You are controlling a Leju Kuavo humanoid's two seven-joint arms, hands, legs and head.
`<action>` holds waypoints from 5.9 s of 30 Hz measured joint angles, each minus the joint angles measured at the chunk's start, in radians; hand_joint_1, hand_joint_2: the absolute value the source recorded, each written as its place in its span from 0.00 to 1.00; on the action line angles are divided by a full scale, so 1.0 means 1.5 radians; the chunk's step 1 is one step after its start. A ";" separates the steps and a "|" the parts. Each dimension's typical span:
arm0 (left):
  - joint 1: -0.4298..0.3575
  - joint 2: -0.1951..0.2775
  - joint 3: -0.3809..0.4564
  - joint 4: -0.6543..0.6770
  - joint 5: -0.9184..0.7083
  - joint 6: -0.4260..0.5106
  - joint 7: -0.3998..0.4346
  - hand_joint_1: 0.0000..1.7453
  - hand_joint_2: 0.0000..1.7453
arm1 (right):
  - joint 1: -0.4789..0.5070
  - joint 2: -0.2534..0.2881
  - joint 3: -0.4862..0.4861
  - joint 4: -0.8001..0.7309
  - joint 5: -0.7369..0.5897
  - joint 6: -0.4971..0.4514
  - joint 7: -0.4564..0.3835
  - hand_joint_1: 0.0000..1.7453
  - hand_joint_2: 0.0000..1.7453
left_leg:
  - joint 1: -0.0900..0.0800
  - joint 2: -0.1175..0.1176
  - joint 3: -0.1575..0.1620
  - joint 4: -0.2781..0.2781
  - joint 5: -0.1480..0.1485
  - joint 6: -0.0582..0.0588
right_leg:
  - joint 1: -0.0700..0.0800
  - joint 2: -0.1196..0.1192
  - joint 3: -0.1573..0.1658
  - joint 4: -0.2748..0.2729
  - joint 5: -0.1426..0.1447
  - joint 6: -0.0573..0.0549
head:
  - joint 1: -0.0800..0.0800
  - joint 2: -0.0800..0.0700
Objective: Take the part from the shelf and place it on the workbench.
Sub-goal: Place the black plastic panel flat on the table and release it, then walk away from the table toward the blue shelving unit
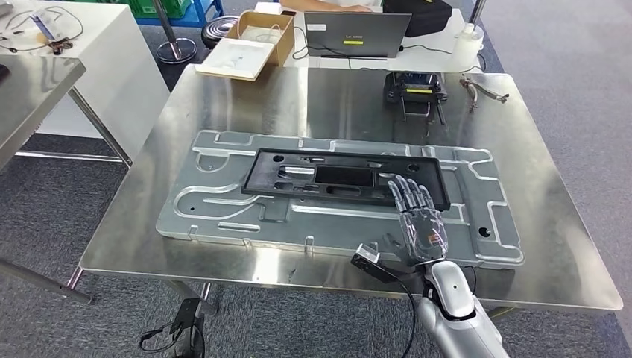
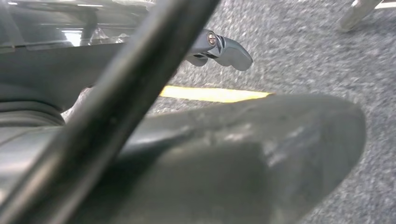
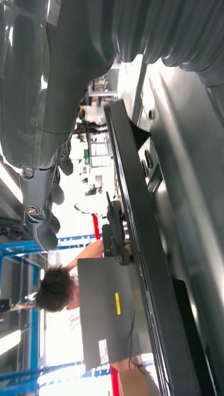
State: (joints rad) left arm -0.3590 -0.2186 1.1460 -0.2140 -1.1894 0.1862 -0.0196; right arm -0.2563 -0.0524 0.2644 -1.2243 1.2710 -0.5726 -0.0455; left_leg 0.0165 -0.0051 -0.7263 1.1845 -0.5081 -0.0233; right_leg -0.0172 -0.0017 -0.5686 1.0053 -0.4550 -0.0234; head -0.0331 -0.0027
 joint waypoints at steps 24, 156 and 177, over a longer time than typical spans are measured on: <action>0.003 0.001 0.000 -0.001 0.026 0.026 -0.015 0.00 0.00 | 0.099 0.015 0.001 0.027 0.015 -0.051 -0.008 0.00 1.00 | -0.008 0.006 0.041 -0.111 0.100 0.026 | 0.008 0.000 0.059 0.004 -0.052 0.025 | 0.000 0.000; 0.085 0.086 -0.158 -0.028 0.188 -0.003 -0.324 0.00 0.00 | 0.154 0.067 -0.374 0.687 -0.491 0.332 0.028 0.00 0.00 | 0.000 -0.001 0.005 0.055 -0.034 -0.003 | -0.002 -0.024 0.030 -0.008 -0.032 0.003 | -0.002 0.000; 0.193 0.087 -0.185 -0.012 0.152 -0.001 -0.137 0.00 0.00 | 0.152 0.072 -0.414 0.688 -0.495 0.320 0.036 0.00 0.00 | -0.005 -0.073 0.089 -0.110 0.041 0.020 | 0.000 0.049 0.023 0.007 -0.044 0.016 | -0.001 0.000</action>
State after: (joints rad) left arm -0.0701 -0.0886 0.8682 -0.2320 -0.9620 0.1850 -0.2257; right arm -0.0287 0.0558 -0.3569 -0.1923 0.5280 -0.0927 0.0079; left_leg 0.0097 -0.1153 -0.5934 1.0196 -0.4459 0.0065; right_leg -0.0177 0.0721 -0.5342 1.0157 -0.5210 0.0010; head -0.0353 -0.0027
